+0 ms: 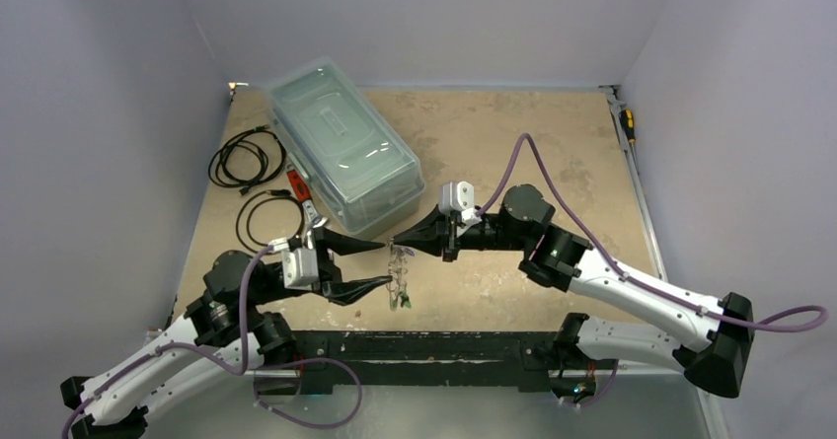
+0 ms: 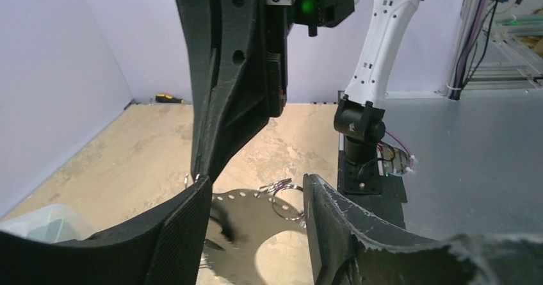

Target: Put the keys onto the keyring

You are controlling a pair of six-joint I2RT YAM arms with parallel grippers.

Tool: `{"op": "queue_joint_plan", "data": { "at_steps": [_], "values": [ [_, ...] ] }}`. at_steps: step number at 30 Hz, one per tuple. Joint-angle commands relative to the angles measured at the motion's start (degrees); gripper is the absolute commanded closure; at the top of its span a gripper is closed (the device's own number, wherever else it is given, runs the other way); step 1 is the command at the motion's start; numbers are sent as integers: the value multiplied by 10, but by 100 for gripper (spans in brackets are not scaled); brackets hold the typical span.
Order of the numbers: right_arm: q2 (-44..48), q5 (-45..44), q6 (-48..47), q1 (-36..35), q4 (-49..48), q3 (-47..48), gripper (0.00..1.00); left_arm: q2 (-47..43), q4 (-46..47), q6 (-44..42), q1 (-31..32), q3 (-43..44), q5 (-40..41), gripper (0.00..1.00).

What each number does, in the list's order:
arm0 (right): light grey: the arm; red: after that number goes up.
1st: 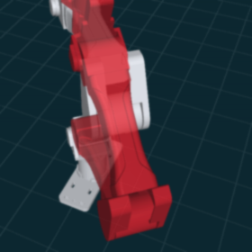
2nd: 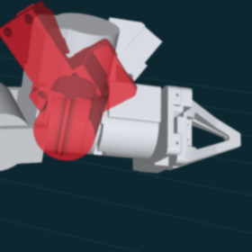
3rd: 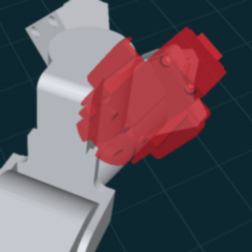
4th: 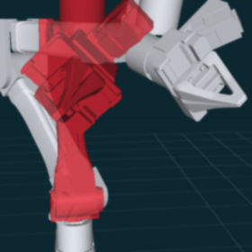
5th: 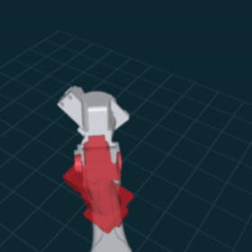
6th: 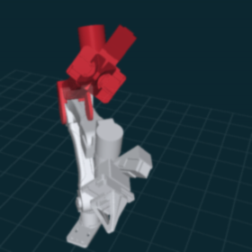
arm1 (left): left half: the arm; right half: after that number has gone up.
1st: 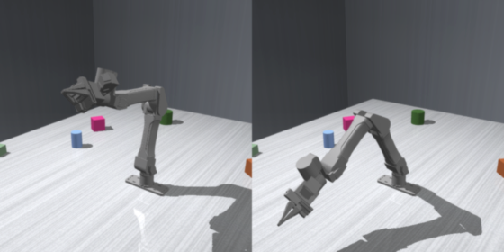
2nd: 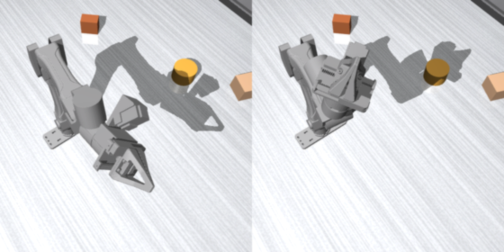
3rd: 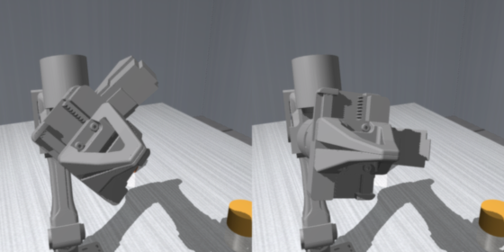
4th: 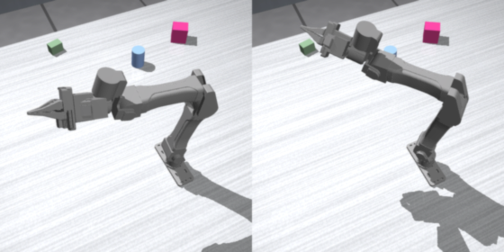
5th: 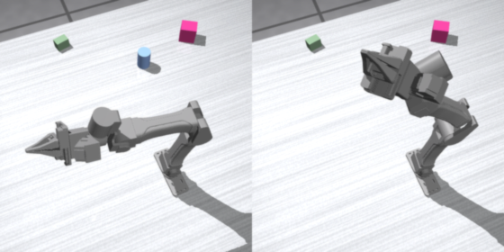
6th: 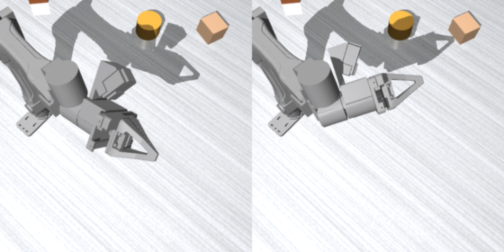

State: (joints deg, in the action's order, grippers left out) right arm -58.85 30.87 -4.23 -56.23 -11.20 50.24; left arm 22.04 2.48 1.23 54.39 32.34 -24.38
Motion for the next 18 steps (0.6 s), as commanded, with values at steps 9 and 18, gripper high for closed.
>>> {"op": "queue_joint_plan", "data": {
  "at_steps": [9,18],
  "values": [
    [36,52,38,0,-104,-14,100,-39,26,-10,-8,8,46,50],
    [39,87,72,0,-139,-18,100,-37,38,-4,-8,4,32,55]
  ]
}}
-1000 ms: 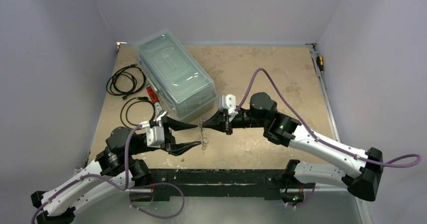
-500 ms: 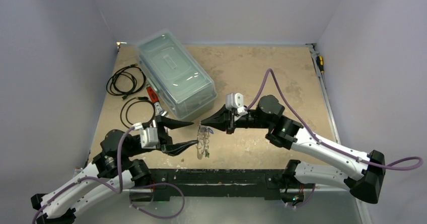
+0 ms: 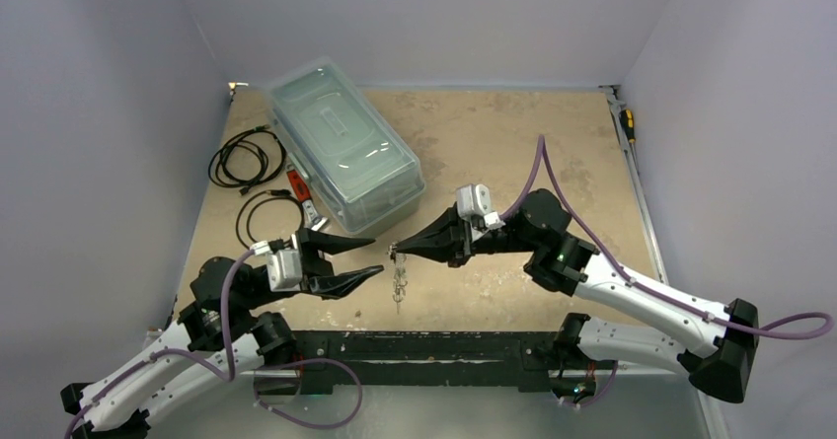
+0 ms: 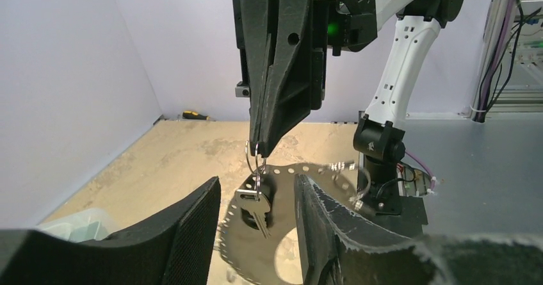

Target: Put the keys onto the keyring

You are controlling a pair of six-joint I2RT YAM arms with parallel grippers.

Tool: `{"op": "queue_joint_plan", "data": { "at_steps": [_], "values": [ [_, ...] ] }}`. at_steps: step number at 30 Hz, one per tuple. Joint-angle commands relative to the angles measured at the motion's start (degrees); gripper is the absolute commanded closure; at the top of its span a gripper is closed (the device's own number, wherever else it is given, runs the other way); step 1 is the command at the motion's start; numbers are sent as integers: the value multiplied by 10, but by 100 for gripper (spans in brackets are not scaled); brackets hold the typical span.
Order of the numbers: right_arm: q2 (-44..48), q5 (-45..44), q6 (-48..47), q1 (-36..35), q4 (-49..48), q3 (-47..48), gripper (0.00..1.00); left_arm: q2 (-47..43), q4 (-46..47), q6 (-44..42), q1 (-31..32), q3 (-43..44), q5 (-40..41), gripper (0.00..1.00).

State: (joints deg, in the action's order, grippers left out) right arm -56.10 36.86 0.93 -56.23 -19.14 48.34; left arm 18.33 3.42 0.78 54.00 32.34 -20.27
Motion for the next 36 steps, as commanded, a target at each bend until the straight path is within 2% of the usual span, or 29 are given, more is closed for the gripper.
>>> {"op": "queue_joint_plan", "data": {
  "at_steps": [1,7,25,36],
  "values": [
    [10,33,23,0,-63,1,100,2,32,2,-5,3,-18,56],
    [2,55,37,0,-86,-1,100,23,42,17,-4,3,-57,59],
    [-28,74,47,0,-116,4,100,45,43,29,-4,3,-39,80],
    [-36,85,52,0,-128,4,100,51,41,25,-5,4,-40,85]
  ]
}}
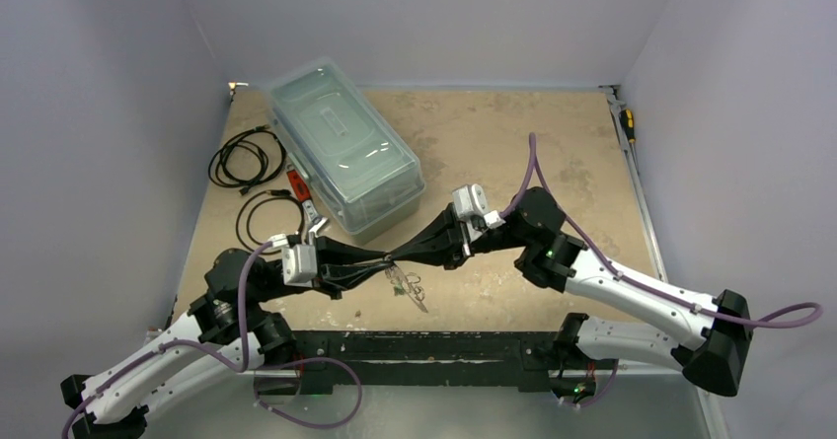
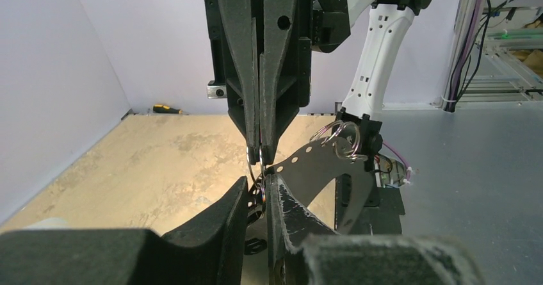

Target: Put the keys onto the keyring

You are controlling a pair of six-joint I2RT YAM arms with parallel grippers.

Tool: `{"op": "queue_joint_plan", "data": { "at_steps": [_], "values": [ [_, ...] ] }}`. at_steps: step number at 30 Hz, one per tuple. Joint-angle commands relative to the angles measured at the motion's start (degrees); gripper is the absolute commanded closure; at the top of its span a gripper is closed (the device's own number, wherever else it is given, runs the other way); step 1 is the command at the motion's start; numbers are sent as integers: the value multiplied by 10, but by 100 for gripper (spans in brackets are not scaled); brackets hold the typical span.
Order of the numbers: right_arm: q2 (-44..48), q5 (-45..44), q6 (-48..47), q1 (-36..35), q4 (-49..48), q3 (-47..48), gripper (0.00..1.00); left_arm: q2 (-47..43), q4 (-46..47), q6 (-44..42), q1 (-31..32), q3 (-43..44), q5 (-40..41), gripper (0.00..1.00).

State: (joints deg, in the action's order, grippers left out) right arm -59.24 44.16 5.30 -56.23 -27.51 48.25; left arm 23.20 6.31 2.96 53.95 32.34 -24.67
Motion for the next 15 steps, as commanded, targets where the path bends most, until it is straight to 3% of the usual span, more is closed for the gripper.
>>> {"op": "queue_joint_plan", "data": {
  "at_steps": [1,6,10,15],
  "values": [
    [-7,13,9,0,-44,6,100,2,11,1,-4,4,4,86],
    [-10,17,9,0,-42,7,100,-3,9,-1,-4,5,12,91],
    [-8,19,9,0,-42,5,100,-5,7,-4,-4,5,17,100],
    [-8,16,7,0,-34,4,100,-10,2,-11,-4,5,23,100]
  ]
}}
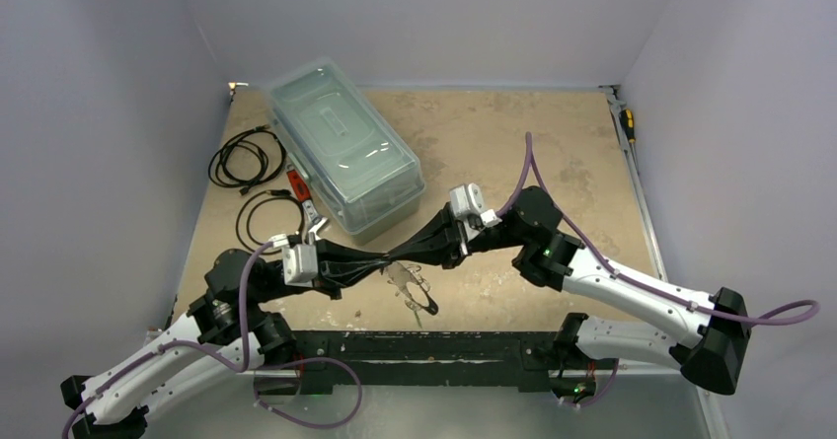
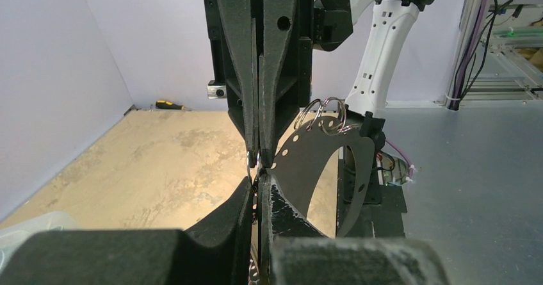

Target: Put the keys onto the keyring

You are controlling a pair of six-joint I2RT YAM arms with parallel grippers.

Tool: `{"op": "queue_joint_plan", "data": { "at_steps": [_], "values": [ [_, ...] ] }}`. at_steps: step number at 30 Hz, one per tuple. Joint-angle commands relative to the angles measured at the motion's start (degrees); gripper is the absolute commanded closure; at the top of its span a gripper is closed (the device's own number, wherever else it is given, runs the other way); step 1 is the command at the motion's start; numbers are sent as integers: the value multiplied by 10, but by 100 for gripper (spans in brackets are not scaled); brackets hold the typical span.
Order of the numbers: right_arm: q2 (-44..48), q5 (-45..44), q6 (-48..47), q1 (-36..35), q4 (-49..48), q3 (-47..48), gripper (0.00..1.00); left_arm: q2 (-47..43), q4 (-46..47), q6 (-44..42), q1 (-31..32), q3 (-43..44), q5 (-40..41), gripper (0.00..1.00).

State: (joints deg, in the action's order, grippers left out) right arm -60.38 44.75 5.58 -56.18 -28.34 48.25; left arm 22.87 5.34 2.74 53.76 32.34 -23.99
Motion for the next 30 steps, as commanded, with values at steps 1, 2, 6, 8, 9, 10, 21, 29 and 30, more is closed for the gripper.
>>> {"op": "queue_joint_plan", "data": {
  "at_steps": [1,2,6,8,9,10,21,29,30],
  "values": [
    [5,5,-3,-1,-12,7,100,-8,11,-10,-2,5,20,100],
    [7,-2,-14,-1,6,10,100,-10,9,-11,-2,5,22,100],
    [20,-28,-51,-1,87,27,88,-13,7,-13,-2,5,21,100],
    [28,-37,-68,-1,115,35,80,-11,7,-13,-2,4,19,100],
    [31,-48,-74,-1,132,40,78,-10,7,-13,-2,5,17,100],
    [34,-59,-82,-1,149,46,75,-9,7,-13,-2,6,14,100],
    [30,-101,-133,-1,278,107,55,3,8,-9,-2,6,-1,100],
    [-15,-74,-164,-1,352,168,55,14,6,-7,-2,6,-8,100],
    [-20,-69,-164,-1,354,172,55,14,7,-6,-2,6,-8,100]
  ]
}}
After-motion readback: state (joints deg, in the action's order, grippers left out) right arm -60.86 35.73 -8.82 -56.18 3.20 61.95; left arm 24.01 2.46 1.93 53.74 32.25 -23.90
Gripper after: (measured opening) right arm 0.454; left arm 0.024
